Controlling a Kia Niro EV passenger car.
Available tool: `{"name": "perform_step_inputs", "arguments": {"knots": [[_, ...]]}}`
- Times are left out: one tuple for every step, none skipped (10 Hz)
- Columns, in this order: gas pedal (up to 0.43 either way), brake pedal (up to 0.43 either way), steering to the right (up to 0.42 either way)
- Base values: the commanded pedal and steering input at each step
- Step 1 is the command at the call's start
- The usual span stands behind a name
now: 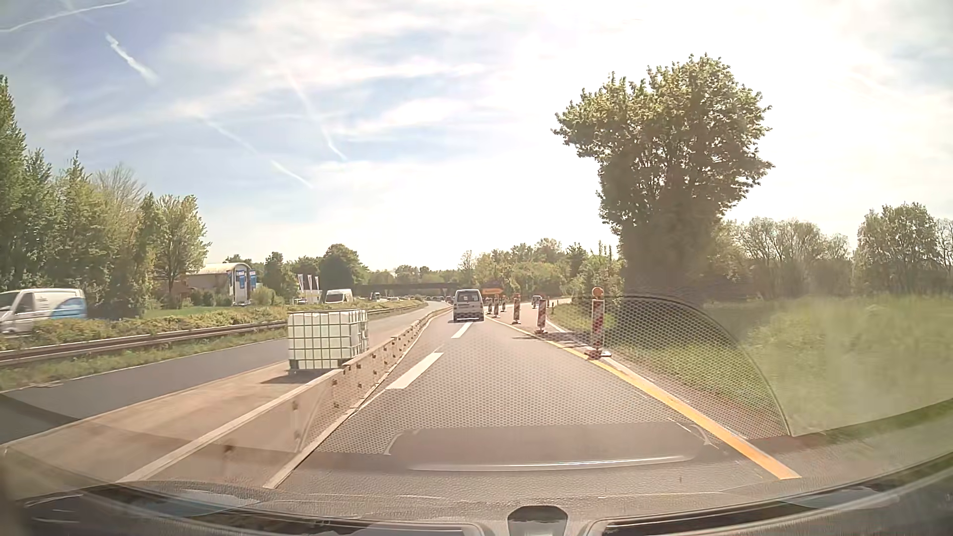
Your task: Follow the waypoints while adhering to traffic rules and regulations
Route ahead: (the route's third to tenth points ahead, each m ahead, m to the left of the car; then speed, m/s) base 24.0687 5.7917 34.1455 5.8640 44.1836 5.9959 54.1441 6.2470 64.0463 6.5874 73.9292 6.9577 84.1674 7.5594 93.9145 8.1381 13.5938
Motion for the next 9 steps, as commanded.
{"name": "perform_step_inputs", "arguments": {"knots": [[0.067, 0.0, -0.018], [0.067, 0.0, -0.018], [0.067, 0.0, -0.018], [0.067, 0.0, -0.018], [0.067, 0.0, -0.019], [0.067, 0.0, -0.018], [0.067, 0.0, -0.018], [0.067, 0.0, -0.019], [0.067, 0.0, -0.018]]}}
